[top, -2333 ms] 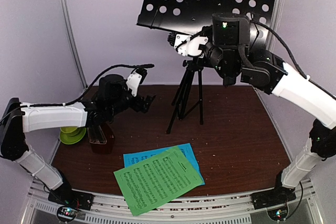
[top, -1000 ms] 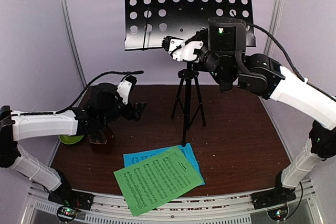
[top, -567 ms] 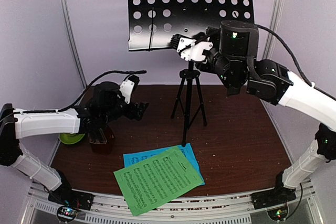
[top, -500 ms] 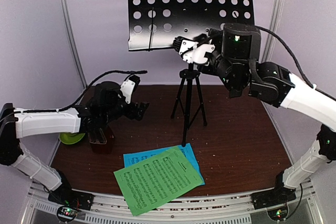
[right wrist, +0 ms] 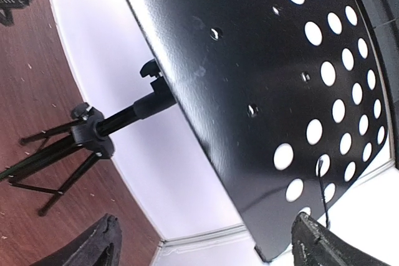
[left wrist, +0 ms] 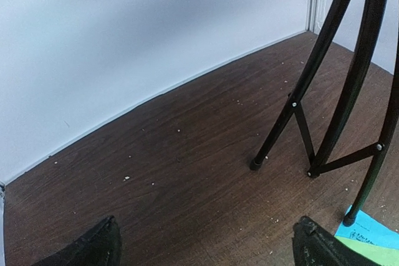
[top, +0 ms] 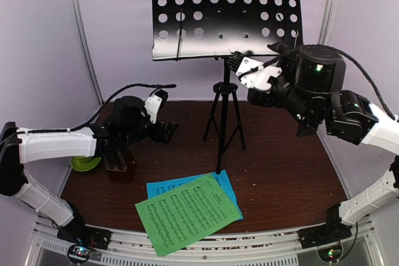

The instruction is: Set up the instrument practice props

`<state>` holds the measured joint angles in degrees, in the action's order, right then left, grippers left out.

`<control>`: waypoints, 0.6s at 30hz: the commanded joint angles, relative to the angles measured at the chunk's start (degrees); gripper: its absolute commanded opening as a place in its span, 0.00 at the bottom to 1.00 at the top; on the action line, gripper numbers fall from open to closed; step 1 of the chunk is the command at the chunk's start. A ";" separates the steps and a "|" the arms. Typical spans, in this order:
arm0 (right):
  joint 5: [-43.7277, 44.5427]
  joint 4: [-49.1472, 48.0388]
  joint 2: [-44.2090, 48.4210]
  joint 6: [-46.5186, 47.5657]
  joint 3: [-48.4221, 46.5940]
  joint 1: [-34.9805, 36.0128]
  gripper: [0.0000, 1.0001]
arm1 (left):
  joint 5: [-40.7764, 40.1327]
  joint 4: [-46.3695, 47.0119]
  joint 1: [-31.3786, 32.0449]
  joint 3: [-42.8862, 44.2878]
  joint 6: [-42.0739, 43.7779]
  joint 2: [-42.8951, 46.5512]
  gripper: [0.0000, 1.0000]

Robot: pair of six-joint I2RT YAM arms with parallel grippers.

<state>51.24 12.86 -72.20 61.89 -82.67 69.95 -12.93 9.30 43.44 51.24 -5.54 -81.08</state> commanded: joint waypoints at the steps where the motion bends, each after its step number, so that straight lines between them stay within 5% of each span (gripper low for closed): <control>1: -4.10 6.73 7.17 -13.72 3.75 2.13 0.97 | 2.28 1.44 -0.37 0.00 -2.69 3.18 0.98; 8: -14.52 17.82 13.61 -40.44 9.90 2.08 1.00 | 2.73 -5.17 -0.31 2.09 -9.97 4.85 0.98; 13: -20.60 14.78 17.60 -54.49 20.22 -0.37 1.00 | -2.42 -2.62 -0.33 -1.42 -18.31 7.29 0.98; 18: -30.88 12.68 19.26 -63.00 27.58 -7.01 1.00 | 3.98 1.41 -0.33 -4.08 -17.58 7.92 0.98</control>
<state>31.18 26.81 -54.52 10.44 -58.50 67.51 -12.88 6.66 43.44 47.99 -21.08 -73.69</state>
